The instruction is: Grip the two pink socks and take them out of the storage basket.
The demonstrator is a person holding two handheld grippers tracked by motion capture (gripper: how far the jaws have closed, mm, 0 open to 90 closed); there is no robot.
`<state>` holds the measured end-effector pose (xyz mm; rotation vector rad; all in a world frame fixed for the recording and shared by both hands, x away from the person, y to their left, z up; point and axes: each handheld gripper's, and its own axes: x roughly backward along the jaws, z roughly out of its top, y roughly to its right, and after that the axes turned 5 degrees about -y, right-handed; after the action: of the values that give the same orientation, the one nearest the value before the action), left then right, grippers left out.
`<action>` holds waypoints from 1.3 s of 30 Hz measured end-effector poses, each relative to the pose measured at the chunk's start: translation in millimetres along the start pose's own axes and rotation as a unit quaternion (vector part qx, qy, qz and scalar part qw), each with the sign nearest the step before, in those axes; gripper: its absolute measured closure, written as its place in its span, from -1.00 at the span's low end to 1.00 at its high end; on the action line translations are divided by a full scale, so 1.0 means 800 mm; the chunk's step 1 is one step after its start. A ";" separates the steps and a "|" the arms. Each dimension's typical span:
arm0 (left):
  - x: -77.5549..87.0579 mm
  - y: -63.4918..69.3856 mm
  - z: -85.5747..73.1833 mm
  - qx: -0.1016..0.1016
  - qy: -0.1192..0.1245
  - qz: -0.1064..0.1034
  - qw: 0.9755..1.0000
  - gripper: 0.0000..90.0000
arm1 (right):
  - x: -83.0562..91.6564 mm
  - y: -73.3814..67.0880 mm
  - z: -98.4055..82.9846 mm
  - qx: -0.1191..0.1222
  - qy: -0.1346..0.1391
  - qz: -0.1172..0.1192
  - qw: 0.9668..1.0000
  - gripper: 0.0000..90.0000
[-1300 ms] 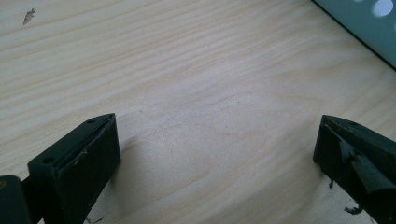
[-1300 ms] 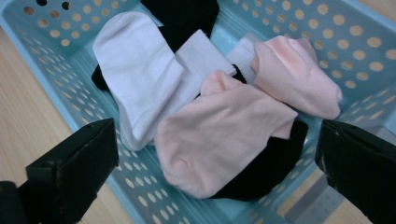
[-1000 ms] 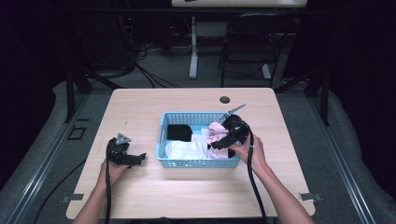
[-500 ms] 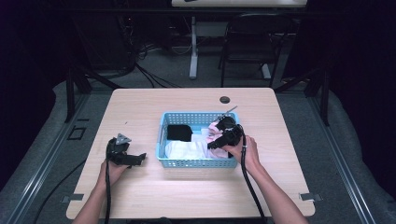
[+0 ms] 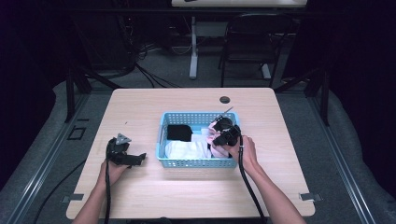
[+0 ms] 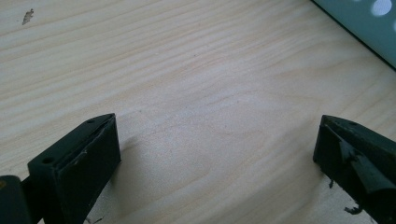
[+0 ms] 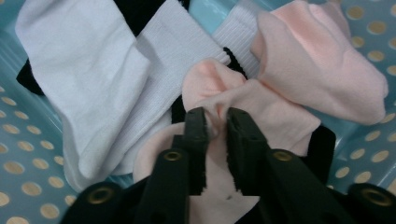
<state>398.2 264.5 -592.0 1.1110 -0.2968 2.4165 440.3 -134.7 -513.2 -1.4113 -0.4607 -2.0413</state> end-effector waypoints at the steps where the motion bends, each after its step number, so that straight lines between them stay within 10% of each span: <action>1: 0.000 0.000 0.000 0.000 0.000 0.000 1.000 -0.99 | 0.002 0.001 0.000 0.003 0.001 0.002 1.000 0.87; 39: 0.000 0.000 0.000 0.000 -0.001 0.000 1.000 -0.99 | 0.105 0.007 -0.011 0.002 0.117 0.010 0.993 0.97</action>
<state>398.1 264.5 -592.0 1.1126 -0.2956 2.4160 416.5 -168.0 -438.8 -1.1490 -0.3498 -2.1553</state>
